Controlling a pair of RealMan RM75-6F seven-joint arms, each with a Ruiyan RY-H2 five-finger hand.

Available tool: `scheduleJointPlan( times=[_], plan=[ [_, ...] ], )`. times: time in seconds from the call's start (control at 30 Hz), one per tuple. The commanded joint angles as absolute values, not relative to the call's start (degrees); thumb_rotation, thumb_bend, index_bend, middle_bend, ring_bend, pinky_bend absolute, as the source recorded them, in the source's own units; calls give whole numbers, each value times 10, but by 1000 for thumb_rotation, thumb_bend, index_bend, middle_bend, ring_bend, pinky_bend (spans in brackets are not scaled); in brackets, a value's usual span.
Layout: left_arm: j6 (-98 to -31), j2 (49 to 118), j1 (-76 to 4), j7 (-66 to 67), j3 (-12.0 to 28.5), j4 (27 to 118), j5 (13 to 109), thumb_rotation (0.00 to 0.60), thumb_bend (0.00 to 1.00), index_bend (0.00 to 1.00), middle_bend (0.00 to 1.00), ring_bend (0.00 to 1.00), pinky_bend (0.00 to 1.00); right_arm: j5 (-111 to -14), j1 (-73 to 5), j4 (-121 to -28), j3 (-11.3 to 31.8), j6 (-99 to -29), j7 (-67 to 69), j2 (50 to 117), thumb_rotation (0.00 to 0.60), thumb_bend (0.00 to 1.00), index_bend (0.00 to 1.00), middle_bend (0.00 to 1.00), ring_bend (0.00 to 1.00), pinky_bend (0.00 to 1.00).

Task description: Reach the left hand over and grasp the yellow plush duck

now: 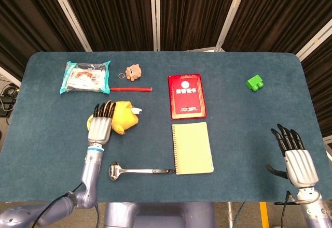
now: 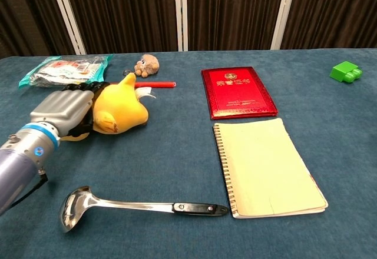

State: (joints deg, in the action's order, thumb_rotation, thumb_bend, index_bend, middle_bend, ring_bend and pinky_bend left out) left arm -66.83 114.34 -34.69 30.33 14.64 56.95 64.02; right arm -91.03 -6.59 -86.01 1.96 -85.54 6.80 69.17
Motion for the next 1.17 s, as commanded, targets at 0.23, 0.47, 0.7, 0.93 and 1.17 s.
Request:
scheduleJointPlan(
  times=[0.23,0.47,0.7,0.93,1.17],
  plan=[
    [-709,1174,-389,327,160,568,686,600,1000,0,0,0,0,-909,-69,-857,18,-847,61,697,600,73,0,0,0,0],
    [-740,1139,-372,341,151,629,702,600,1000,0,0,0,0,-911,-68,-858,17,-849,58,697,600,73,0,0,0,0],
    [-798,1036,-294,319,97,740,732,600,1000,0,0,0,0,-908,-68,-858,18,-848,52,699,600,73,0,0,0,0],
    [-885,953,-209,297,40,803,775,600,667,0,0,0,0,-904,-67,-857,21,-851,41,703,600,74,0,0,0,0],
    [-940,910,-141,250,1,814,800,600,276,0,0,0,0,-903,-66,-856,25,-858,41,705,600,73,0,0,0,0]
  ],
)
